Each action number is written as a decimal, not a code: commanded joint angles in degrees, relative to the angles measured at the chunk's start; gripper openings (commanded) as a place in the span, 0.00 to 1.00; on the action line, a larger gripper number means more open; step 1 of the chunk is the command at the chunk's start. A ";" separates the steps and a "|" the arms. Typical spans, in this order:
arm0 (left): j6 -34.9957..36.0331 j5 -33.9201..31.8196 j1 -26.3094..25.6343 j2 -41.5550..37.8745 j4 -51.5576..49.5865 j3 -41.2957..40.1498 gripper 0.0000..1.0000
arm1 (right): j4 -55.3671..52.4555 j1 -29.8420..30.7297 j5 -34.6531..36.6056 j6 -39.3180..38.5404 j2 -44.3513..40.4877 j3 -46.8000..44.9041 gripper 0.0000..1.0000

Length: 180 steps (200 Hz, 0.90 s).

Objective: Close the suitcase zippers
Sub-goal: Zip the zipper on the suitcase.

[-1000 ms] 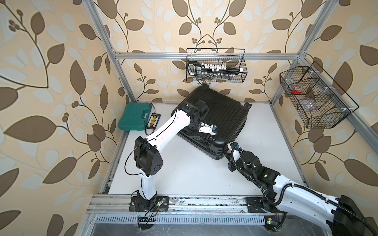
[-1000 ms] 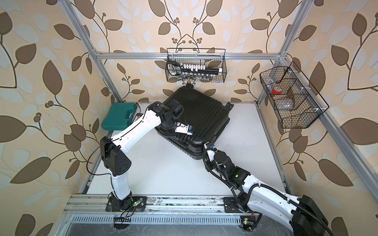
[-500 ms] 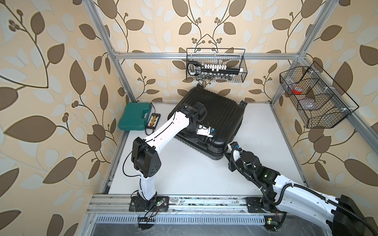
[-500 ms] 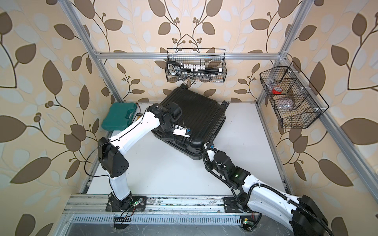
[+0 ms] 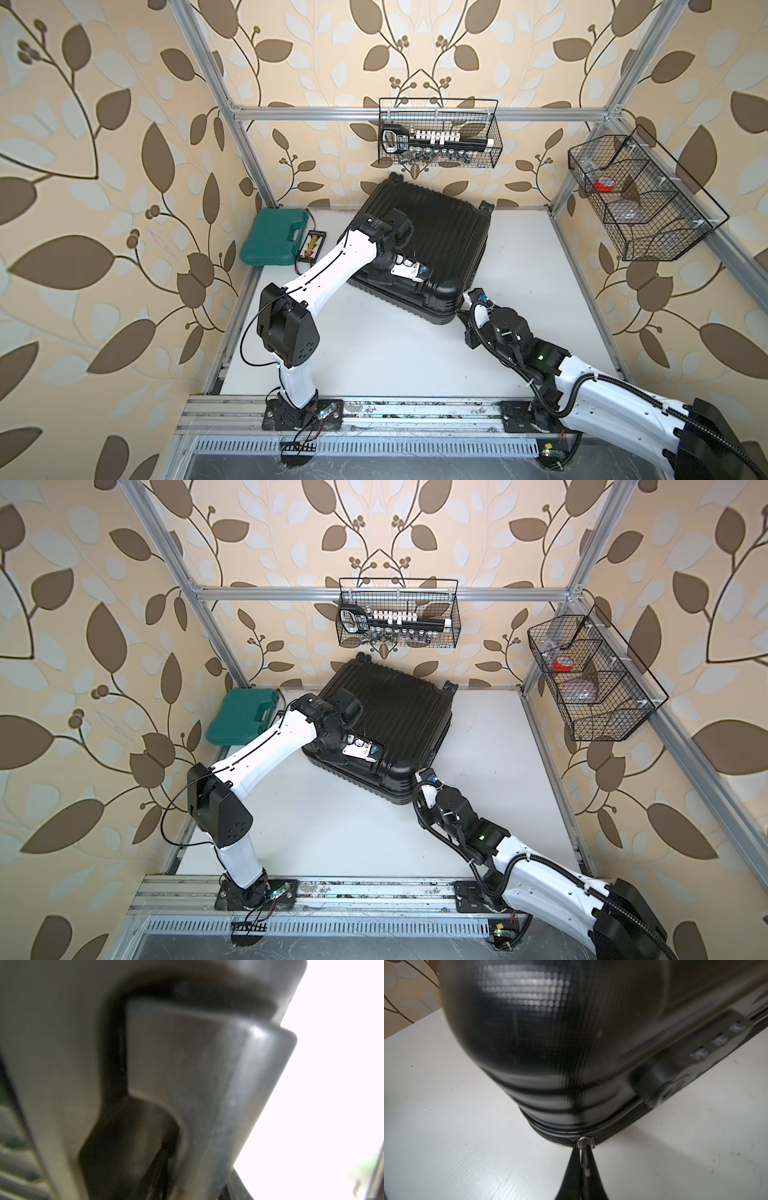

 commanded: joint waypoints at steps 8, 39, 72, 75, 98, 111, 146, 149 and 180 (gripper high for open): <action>-9.09 2.13 -1.26 -4.10 3.75 1.19 0.29 | 3.48 2.20 -6.09 0.65 -1.38 -0.67 0.00; -14.50 1.13 -1.93 -3.42 4.50 4.50 0.26 | 3.56 3.66 -6.87 1.58 -2.04 -1.34 0.00; -18.58 -1.77 -2.19 -2.57 5.90 7.88 0.25 | 1.22 5.79 -3.42 2.57 -4.43 -1.50 0.00; -18.81 -1.96 -2.18 -2.61 6.09 8.05 0.25 | 1.16 5.88 -3.38 2.51 -4.70 -1.55 0.00; -20.45 -1.83 -2.56 -3.09 7.47 8.95 0.25 | 1.97 6.09 -5.02 2.50 -6.14 -2.64 0.00; -21.08 -1.31 -3.04 -3.57 8.08 9.00 0.25 | 2.80 6.08 -6.36 2.45 -6.13 -2.96 0.00; -26.90 -0.33 -3.82 -3.97 10.79 8.74 0.24 | 5.53 6.52 -9.94 2.29 -5.83 -3.22 0.00; -27.47 -0.38 -3.92 -3.97 11.03 8.63 0.23 | 5.92 6.55 -10.09 2.25 -5.89 -3.29 0.00; -33.52 0.58 -5.14 -4.38 13.49 7.55 0.24 | 7.41 6.77 -9.41 1.98 -5.17 -3.80 0.00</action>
